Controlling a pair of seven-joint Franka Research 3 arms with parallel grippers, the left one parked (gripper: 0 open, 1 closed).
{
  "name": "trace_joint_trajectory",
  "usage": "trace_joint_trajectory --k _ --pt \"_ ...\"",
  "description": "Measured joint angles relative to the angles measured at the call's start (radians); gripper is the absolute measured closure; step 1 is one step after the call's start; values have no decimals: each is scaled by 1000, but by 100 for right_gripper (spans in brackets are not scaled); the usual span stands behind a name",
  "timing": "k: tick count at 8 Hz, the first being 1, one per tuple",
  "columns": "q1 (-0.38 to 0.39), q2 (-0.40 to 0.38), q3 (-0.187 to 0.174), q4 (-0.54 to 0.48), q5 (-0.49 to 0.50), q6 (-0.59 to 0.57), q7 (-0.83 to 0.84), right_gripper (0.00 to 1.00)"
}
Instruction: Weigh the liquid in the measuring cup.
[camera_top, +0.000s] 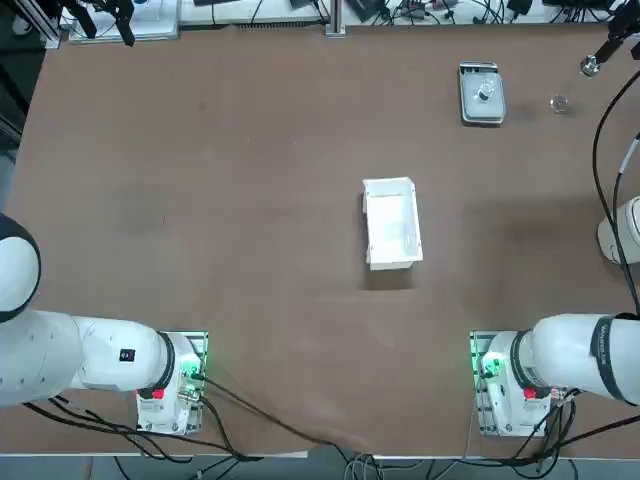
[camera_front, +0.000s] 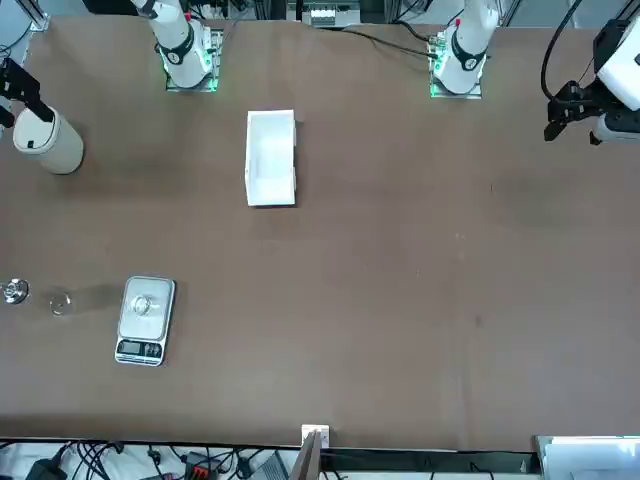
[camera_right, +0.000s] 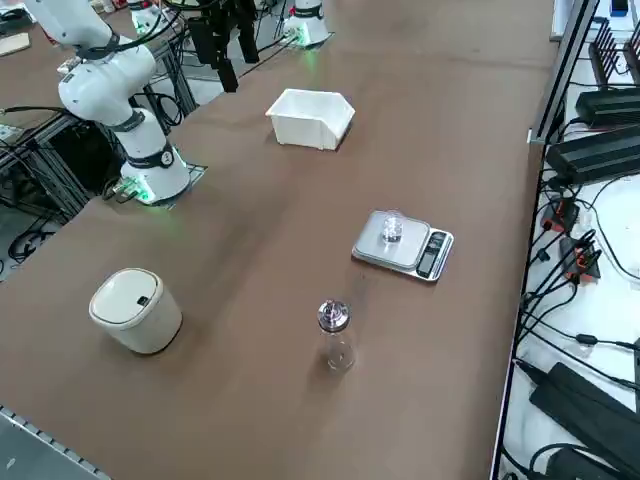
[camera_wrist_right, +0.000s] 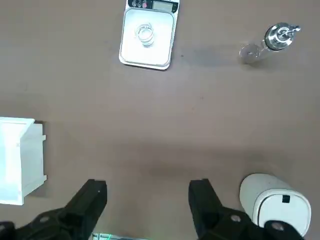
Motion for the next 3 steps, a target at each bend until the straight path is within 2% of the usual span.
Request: trace_joint_trajectory --k 3 --pt "1 2 3 8 0 1 11 0"
